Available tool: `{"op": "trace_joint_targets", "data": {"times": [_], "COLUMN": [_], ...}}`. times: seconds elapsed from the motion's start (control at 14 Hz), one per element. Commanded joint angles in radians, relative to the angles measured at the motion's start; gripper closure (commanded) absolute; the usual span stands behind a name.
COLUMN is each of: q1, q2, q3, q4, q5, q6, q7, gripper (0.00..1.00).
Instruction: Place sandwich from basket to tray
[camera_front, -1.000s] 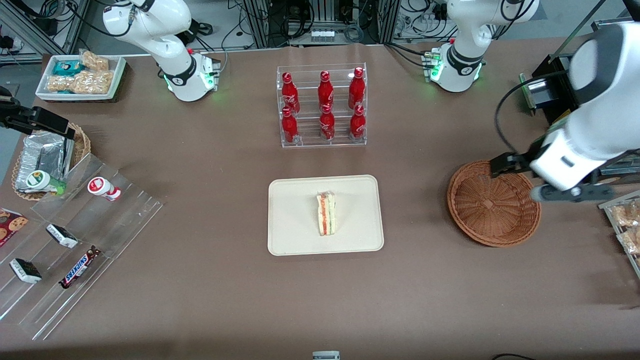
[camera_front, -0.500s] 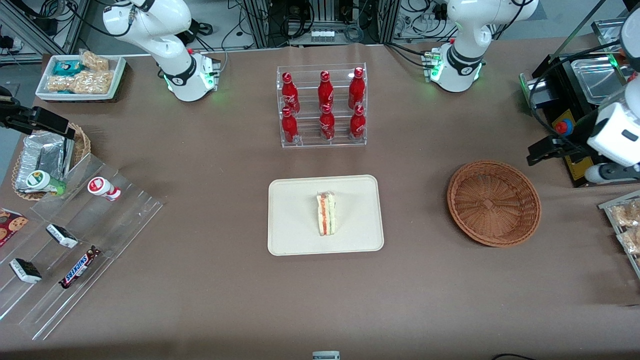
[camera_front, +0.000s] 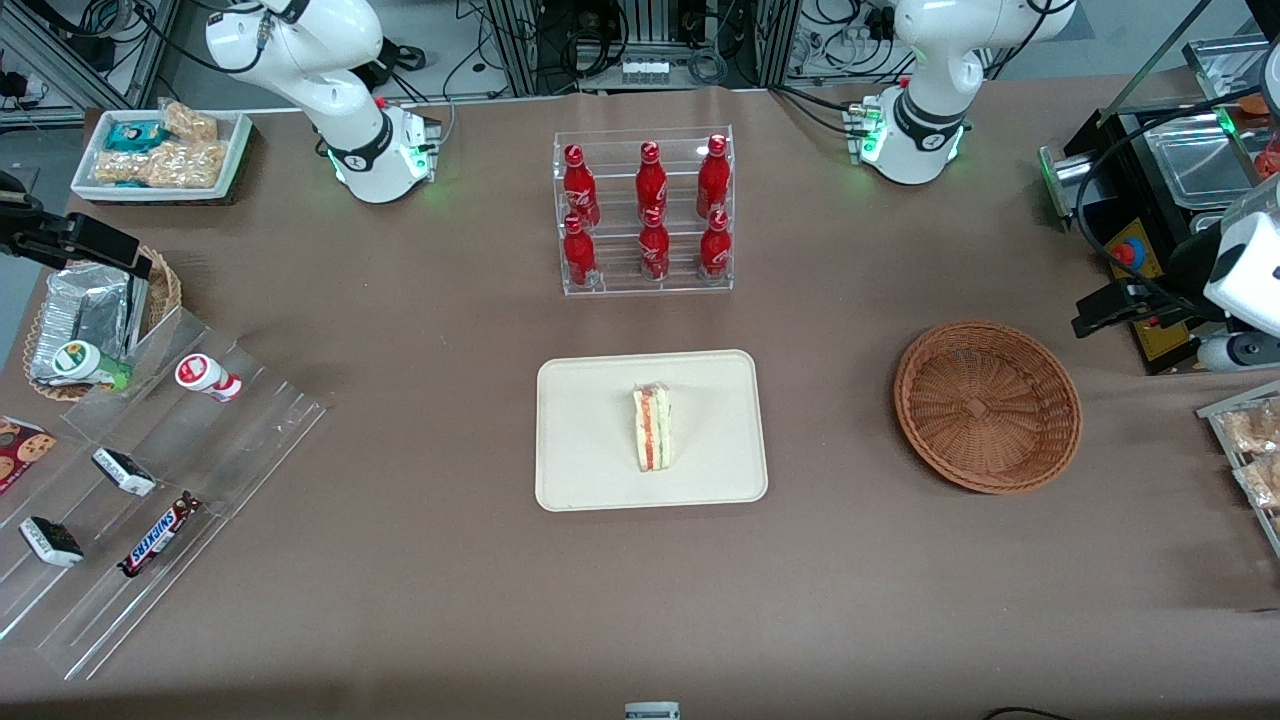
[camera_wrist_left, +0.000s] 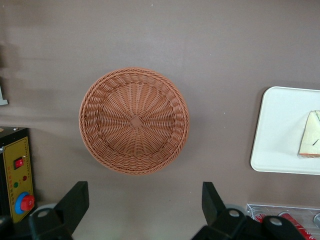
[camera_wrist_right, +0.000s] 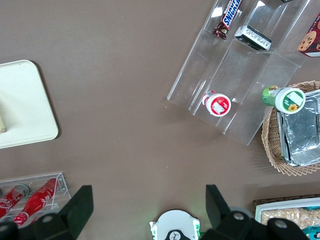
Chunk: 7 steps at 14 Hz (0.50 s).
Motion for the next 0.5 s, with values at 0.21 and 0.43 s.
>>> {"op": "trace_joint_targets", "data": {"times": [0.21, 0.43], "q1": [0.012, 0.012], "q2": [-0.005, -0.005], "q3": [-0.009, -0.009], "q4": [0.029, 0.026], "q5": [-0.005, -0.005], "q6": [-0.007, -0.007], "q7": [0.010, 0.006], "gripper": [0.00, 0.00]}}
